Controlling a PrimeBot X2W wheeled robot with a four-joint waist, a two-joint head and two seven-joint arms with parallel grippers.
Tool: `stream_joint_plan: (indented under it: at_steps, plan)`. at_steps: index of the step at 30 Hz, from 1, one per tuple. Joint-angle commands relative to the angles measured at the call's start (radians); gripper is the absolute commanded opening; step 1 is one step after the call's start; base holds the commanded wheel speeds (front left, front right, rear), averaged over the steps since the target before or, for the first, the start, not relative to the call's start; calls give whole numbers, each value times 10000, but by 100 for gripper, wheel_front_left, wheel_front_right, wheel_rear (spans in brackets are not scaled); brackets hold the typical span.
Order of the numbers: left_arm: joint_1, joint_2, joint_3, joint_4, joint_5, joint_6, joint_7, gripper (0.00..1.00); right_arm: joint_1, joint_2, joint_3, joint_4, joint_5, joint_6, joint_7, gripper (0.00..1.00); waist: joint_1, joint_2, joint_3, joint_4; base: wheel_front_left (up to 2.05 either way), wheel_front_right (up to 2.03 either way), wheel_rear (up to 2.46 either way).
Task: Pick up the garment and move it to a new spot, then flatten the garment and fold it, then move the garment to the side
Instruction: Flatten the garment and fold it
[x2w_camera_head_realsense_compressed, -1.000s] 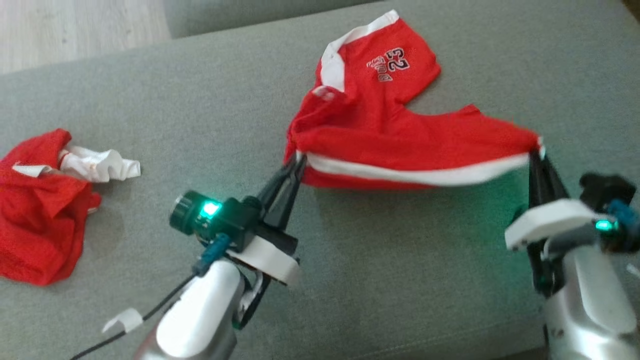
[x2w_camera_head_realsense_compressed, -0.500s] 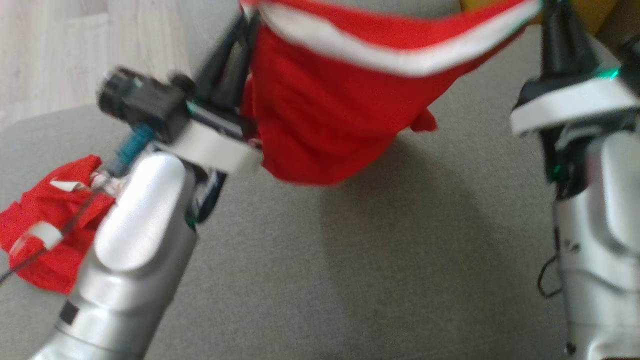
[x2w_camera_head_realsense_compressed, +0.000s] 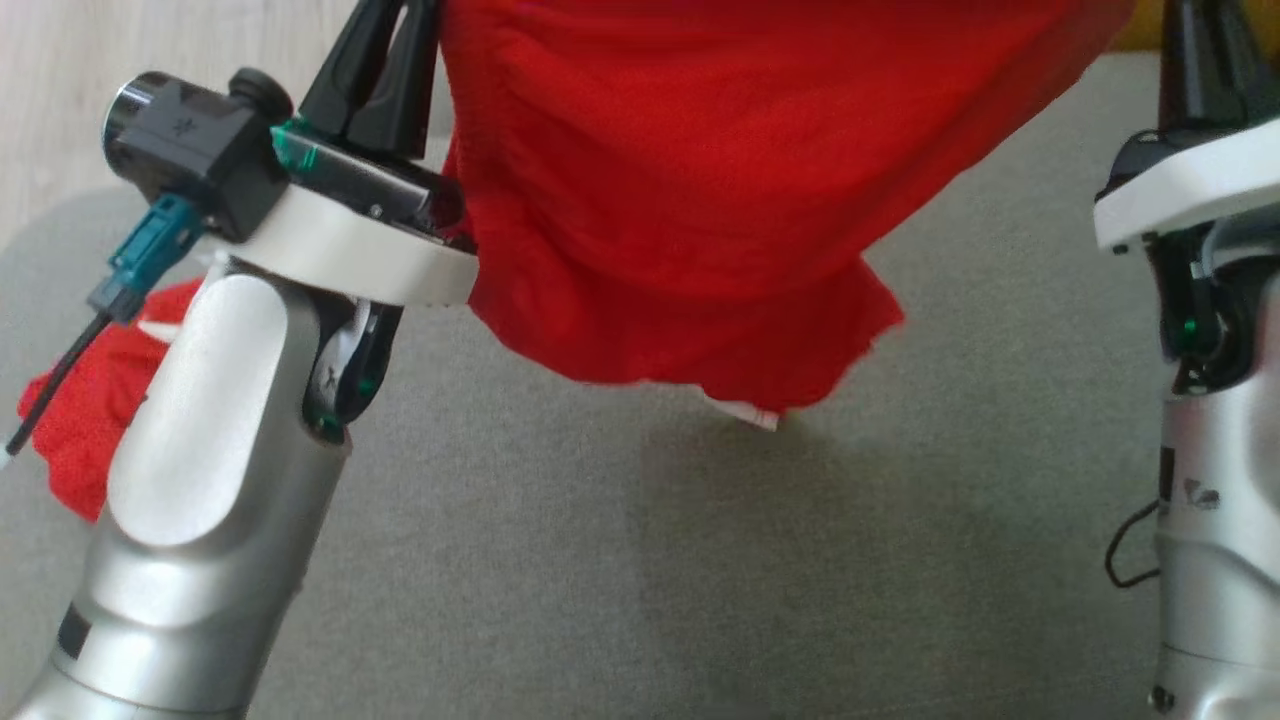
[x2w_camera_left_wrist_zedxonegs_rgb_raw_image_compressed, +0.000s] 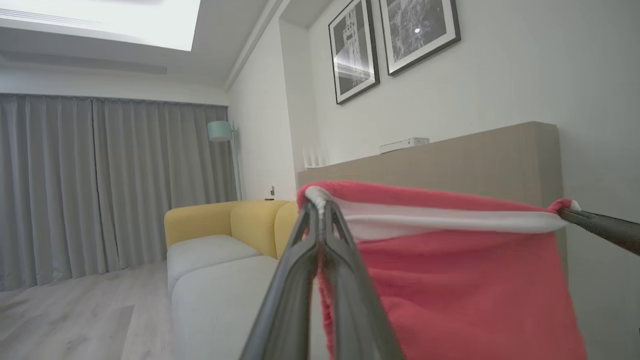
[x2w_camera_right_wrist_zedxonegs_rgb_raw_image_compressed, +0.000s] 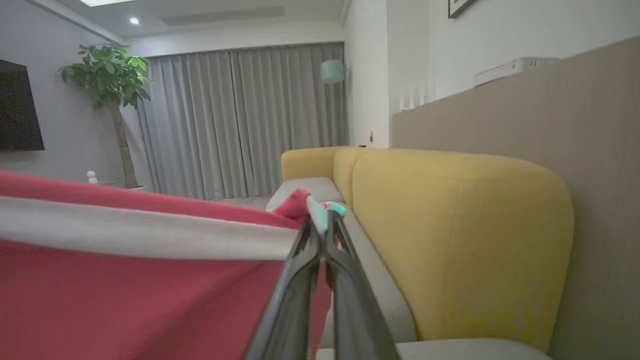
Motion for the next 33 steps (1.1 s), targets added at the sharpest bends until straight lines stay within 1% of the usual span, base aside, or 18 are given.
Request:
stream_joint_plan:
  at_steps: [1,3,5,8,10,11,13,15,17,20,22,25,26,27,29,33]
  plan:
    - [-446,392,332,-336,75,49,82,0,-336,220,-29,-324,140,65,184,0,-1,0,499,151,0,0,0]
    - [-698,340,204,-245,96,-34,182,0,-542,279,-149,-286,249,65,326,0,-1,0,904,179,0,0,0]
    - [-1197,423,90,8,278,-155,241,0,-960,312,-72,-163,257,65,402,0,-1,0,1365,147,0,0,0]
    - [-2272,478,166,747,340,-293,305,0,-2114,316,86,395,120,65,344,0,-1,0,2191,14,0,0,0]
    - [-3135,412,372,1488,167,-375,290,0,-3160,302,234,1066,-20,65,97,0,-1,0,2686,-90,0,0,0]
    - [-3645,433,448,1869,160,-430,213,0,-3747,305,293,1490,-59,65,-94,0,-1,0,2919,-147,0,0,0]
    - [-4727,458,552,2735,189,-526,32,0,-5024,356,8,2574,209,65,-451,0,-1,0,3347,-272,0,0,0]
    - [-5875,515,522,3623,439,-573,-144,0,-6371,378,9,3594,-109,65,-1063,0,-1,0,3774,-402,0,0,0]
    - [-6864,282,771,4536,271,-524,-384,0,-7515,401,-28,4533,-399,65,-1766,0,-1,0,4084,-484,0,0,0]
    - [-8045,178,966,5755,250,-551,-1169,0,-8668,421,166,5773,-699,65,-2872,0,-1,0,4323,-623,0,0,0]
    - [-8459,50,1103,6446,125,-584,-1704,0,-9024,425,366,6551,-689,65,-3419,0,-1,0,4381,-642,0,0,0]
    - [-8435,-265,1057,7166,-97,-732,-2161,0,-8998,427,677,7599,-629,65,-3792,0,-1,0,4334,-641,0,0,0]
    - [-8222,-412,1037,7381,-257,-788,-2242,0,-8840,427,645,7939,-668,65,-3864,0,-1,0,4246,-619,0,0,0]
    - [-8222,-412,1037,7381,-257,-788,-2242,0,-8840,427,645,7939,-668,65,-3864,0,-1,0,4246,-619,0,0,0]
    - [-7703,-614,870,7750,-411,-860,-2351,0,-8500,428,388,8595,-586,65,-3927,0,-1,0,4082,-533,0,0,0]
    - [-6705,-818,498,8072,-639,-918,-2444,0,-7901,305,600,9586,-577,65,-3836,0,-1,0,3990,-381,0,0,0]
